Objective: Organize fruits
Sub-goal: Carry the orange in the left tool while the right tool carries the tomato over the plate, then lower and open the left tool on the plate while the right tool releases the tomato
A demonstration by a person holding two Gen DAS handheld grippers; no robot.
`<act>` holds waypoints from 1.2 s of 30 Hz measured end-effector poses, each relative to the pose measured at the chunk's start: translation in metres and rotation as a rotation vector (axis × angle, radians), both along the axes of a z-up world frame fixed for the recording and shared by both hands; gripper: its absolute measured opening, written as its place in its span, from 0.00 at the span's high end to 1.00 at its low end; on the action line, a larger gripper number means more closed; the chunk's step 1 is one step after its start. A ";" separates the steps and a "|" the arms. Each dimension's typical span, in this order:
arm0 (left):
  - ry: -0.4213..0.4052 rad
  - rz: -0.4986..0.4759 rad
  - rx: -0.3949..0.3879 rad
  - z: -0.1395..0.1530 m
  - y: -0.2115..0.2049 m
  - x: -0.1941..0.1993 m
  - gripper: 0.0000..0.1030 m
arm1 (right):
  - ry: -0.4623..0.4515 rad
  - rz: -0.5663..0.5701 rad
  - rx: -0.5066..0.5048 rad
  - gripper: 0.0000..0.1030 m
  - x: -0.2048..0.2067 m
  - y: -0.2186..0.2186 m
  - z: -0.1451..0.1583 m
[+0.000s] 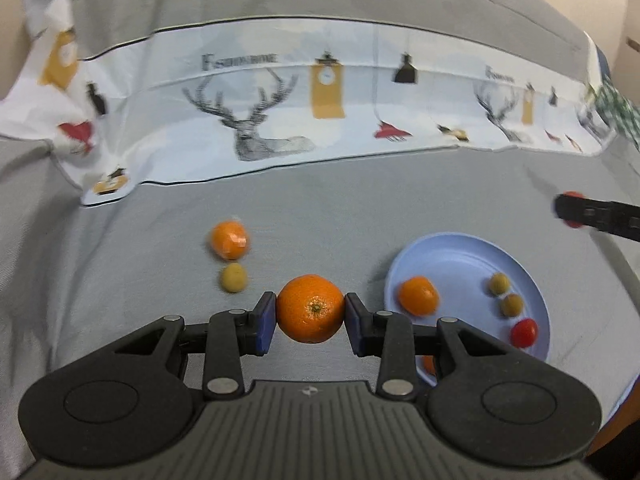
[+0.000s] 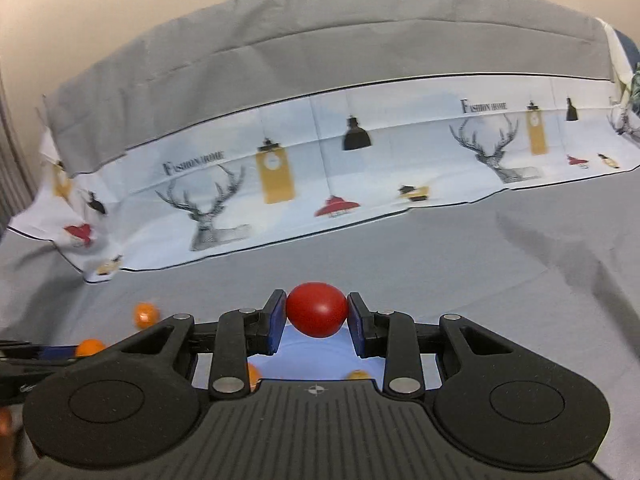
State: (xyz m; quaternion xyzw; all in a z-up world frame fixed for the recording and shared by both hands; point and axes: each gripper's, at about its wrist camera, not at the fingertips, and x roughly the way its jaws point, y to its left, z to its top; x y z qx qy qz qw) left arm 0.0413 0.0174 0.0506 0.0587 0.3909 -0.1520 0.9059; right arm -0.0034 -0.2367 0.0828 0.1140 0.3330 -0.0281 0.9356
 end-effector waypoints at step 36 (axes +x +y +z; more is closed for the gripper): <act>0.038 -0.203 -0.049 -0.030 -0.097 0.022 0.61 | 0.412 0.137 -0.174 0.67 0.027 0.036 -0.063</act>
